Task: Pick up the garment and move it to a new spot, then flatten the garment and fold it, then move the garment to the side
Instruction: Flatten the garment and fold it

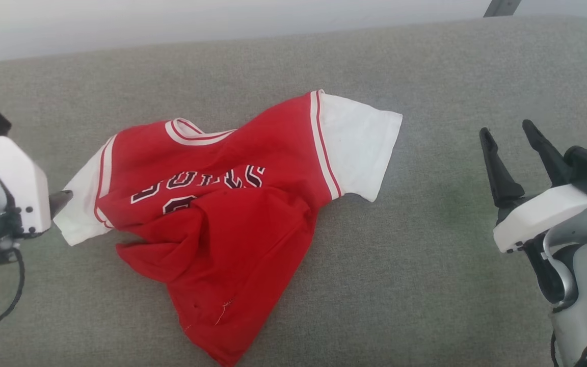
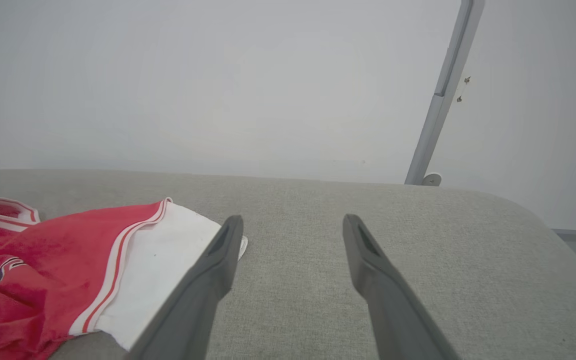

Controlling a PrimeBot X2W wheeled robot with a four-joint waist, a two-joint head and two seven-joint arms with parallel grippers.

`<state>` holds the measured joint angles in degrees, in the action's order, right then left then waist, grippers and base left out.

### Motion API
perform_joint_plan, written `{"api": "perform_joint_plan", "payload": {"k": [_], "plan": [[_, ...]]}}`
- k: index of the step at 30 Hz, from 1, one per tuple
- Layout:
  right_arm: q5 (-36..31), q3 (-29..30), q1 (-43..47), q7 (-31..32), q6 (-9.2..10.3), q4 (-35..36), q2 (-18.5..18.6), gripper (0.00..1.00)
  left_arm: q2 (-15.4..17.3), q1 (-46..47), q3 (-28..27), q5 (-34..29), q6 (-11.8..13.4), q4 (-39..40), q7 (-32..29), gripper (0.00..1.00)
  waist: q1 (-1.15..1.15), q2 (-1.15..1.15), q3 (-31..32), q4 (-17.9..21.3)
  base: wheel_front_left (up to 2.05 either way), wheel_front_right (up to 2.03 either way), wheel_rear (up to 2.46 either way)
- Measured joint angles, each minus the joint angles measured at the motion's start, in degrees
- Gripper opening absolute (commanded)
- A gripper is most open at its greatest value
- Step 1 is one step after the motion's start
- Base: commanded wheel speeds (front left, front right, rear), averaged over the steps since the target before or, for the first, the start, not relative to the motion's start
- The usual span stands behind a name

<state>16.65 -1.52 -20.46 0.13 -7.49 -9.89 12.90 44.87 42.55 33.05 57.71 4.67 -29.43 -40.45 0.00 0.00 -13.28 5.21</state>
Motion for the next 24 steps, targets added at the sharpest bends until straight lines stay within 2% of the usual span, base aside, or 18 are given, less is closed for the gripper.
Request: {"api": "perform_joint_plan", "payload": {"k": [13,14,15,19,24], "plan": [[1.6,-3.3,-3.8,3.0,0.00,0.0,0.5,1.00,-5.6,5.8,1.9,-0.8,-4.1,-15.4,0.0,1.00,0.00,0.00,-4.6,1.7,0.00,0.00,0.00],[2.0,-4.0,-4.2,3.9,0.00,-0.2,0.8,1.00,-6.0,6.4,1.5,-0.1,-4.4,-16.6,0.0,0.13,0.00,0.00,-4.9,1.7,0.00,0.00,0.00],[2.4,-4.5,-4.6,4.9,0.00,-0.6,1.0,1.00,-6.5,6.9,1.2,0.3,-4.5,-17.6,-0.1,0.00,0.00,0.00,-5.2,1.7,0.00,0.00,0.00],[5.2,-7.6,-7.5,10.1,0.00,-2.2,2.2,1.00,-7.7,9.2,1.9,-0.3,-7.1,-20.1,1.0,0.00,0.00,0.00,-6.0,0.9,0.00,0.00,0.00],[9.2,-11.6,-13.0,17.6,0.00,-5.4,4.9,1.00,-9.8,12.0,3.0,-1.2,-8.8,-22.8,2.1,0.00,0.00,0.00,-7.1,-1.0,0.00,0.00,0.00]]}}
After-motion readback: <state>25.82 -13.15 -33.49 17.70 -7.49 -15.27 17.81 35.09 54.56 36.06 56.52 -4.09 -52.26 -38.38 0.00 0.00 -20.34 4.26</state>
